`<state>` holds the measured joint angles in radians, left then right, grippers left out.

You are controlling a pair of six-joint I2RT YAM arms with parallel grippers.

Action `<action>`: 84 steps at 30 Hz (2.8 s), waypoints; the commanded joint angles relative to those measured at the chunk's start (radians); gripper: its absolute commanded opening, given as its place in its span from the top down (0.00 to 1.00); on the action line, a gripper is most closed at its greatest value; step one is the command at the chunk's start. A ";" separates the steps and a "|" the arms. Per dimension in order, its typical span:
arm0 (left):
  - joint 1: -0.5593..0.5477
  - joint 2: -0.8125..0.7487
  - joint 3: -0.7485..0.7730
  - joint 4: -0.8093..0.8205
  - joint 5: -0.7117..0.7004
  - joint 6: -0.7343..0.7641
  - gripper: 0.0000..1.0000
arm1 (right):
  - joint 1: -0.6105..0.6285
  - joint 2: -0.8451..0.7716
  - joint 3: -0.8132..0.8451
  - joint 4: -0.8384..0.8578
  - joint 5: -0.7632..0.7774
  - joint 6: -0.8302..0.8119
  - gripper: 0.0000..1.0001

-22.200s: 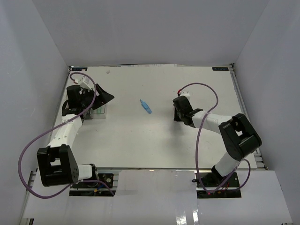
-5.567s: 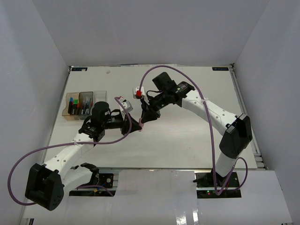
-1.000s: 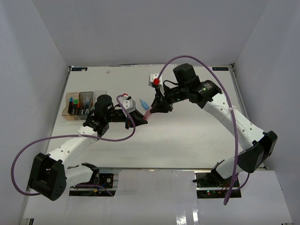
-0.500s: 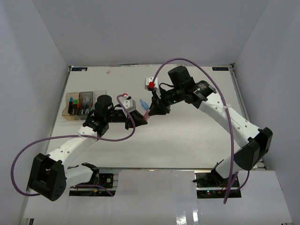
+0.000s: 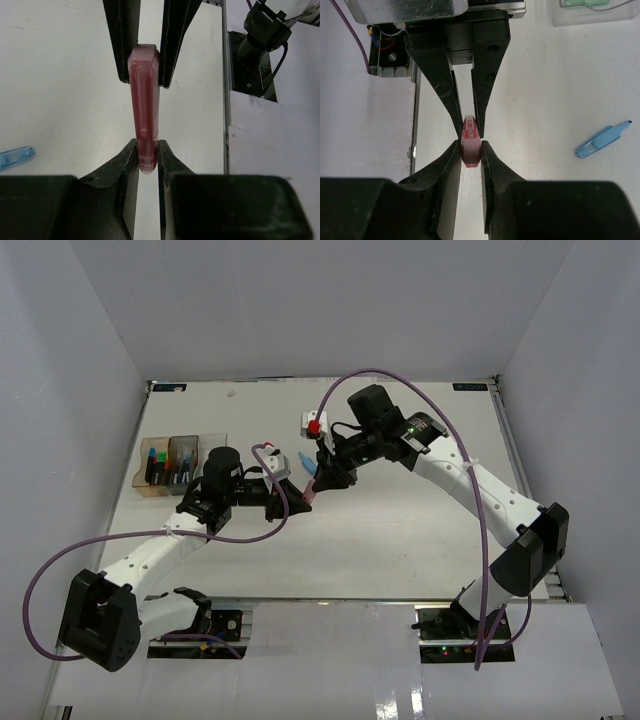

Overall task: Sort the stationery into containers
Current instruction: Close the pen cap on the pen, then place the pen in the storage box.

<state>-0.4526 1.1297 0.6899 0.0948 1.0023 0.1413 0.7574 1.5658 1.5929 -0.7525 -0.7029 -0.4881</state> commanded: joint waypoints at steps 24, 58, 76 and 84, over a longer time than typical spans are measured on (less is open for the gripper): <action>-0.015 -0.123 -0.052 0.010 -0.014 0.050 1.00 | 0.056 -0.013 -0.063 -0.071 0.049 -0.032 0.76; 0.343 0.083 0.168 -0.345 -0.855 -0.222 1.00 | 0.007 -0.477 -0.602 0.442 0.542 0.379 0.04; 0.549 0.406 0.316 -0.372 -0.808 -0.227 0.78 | 0.007 -0.362 -0.679 0.594 0.571 0.414 0.07; 0.571 0.375 0.304 -0.368 -0.785 -0.243 0.54 | 0.005 -0.155 -0.585 0.639 0.609 0.436 0.05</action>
<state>0.1093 1.5532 0.9764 -0.2840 0.1928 -0.0872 0.7658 1.3655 0.9379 -0.1753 -0.1215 -0.0704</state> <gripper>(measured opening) 0.435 0.944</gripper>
